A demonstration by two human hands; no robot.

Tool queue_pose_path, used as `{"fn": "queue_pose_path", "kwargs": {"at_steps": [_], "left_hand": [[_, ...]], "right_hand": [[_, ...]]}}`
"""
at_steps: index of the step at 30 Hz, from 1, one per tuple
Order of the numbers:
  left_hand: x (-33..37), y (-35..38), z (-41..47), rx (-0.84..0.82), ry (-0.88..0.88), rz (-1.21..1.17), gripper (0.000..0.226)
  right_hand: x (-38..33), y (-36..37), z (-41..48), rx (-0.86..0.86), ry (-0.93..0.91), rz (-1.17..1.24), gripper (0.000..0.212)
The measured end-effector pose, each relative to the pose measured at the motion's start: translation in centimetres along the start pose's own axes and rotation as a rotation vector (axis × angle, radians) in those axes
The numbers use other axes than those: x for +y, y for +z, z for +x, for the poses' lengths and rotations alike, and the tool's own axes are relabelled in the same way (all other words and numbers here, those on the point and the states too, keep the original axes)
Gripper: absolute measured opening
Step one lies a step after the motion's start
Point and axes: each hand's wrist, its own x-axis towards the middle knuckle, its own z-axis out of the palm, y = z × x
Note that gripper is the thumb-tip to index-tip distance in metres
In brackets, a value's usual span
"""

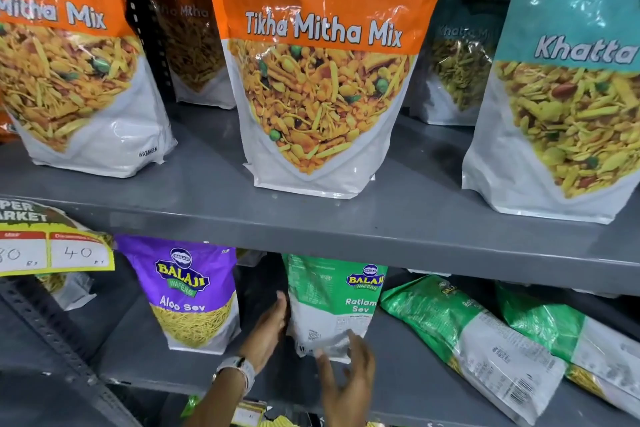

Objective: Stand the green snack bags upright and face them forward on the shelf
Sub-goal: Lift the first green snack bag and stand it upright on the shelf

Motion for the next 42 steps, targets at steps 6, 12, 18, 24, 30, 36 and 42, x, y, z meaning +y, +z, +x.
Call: {"fn": "queue_pose_path", "kwargs": {"at_steps": [6,12,18,24,30,36,42], "left_hand": [[-1.7,1.1,-1.9,0.079,-0.064,-0.278,0.046],[-3.4,1.5,-4.2,0.25,-0.065,-0.088,0.039],[-0.9,0.8,0.2,0.371,-0.122,-0.11,0.042],[2.9,3.2,4.3,0.112,-0.192,-0.336,0.042],[3.1,3.0,3.0,0.28,-0.138,-0.176,0.04],[2.8,2.3,1.9,0.381,-0.08,-0.001,0.038],[2.9,2.0,-0.6,0.295,-0.026,0.034,0.043]], "right_hand": [[-0.2,-0.2,-0.2,-0.14,-0.015,-0.012,0.099],[-0.3,-1.4,1.9,-0.289,-0.001,-0.039,0.115],[-0.6,-1.9,3.1,-0.251,0.033,0.016,0.084],[0.0,-2.7,4.3,-0.434,0.001,0.069,0.056],[0.1,-4.1,6.6,-0.603,0.001,0.122,0.046],[-0.4,-4.5,7.8,-0.676,0.013,0.005,0.048],[-0.9,-4.6,7.5,-0.606,-0.008,-0.091,0.045]]}}
